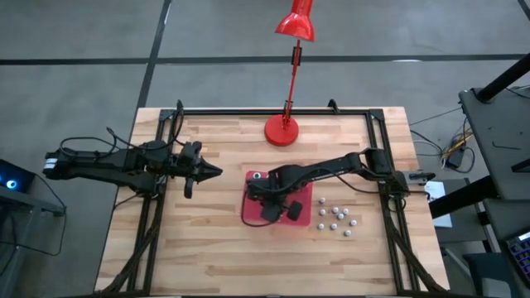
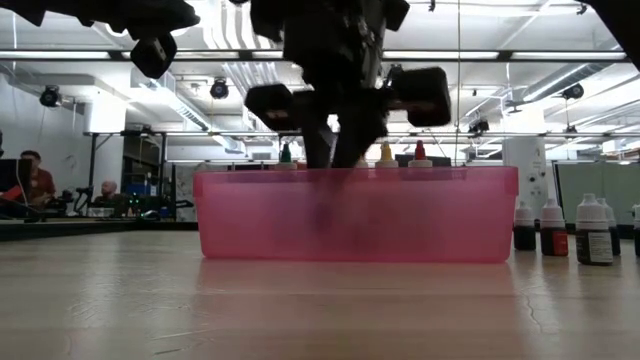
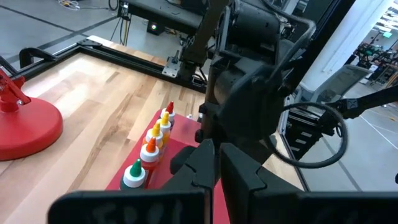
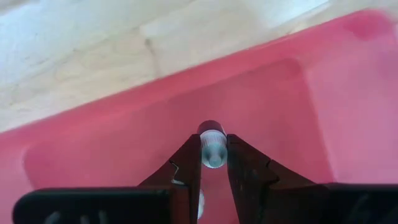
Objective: Pick & Place food coloring
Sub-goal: Put the small black food coloring bottle into the red bin
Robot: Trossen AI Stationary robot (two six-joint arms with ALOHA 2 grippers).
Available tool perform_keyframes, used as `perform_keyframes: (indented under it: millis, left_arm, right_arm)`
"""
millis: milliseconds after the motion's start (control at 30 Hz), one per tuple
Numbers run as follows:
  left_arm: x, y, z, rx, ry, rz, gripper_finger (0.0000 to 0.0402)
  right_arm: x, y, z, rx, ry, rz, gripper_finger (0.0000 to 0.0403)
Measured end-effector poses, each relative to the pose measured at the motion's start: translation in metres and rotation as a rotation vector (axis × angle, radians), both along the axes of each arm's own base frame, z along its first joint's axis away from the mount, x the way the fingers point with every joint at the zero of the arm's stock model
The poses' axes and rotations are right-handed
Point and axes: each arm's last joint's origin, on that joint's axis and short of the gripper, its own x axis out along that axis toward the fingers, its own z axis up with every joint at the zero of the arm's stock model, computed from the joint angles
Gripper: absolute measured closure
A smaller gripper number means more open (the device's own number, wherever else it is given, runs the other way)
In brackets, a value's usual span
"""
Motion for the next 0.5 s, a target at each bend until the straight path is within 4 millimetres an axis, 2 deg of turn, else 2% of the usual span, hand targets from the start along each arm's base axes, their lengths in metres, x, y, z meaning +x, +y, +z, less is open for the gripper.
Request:
perform_keyframes:
  millis: [300, 500]
  left_arm:
    - [0.0, 0.0, 0.0, 0.0, 0.0, 0.0, 0.0402]
    - [0.0, 0.0, 0.0, 0.0, 0.0, 0.0, 0.0402]
  right_arm:
    - [0.013, -0.003, 0.036, 0.025, -0.097, -0.054, 0.0346]
    - [0.016, -0.011, 0.039, 0.03, -0.105, -0.085, 0.0346]
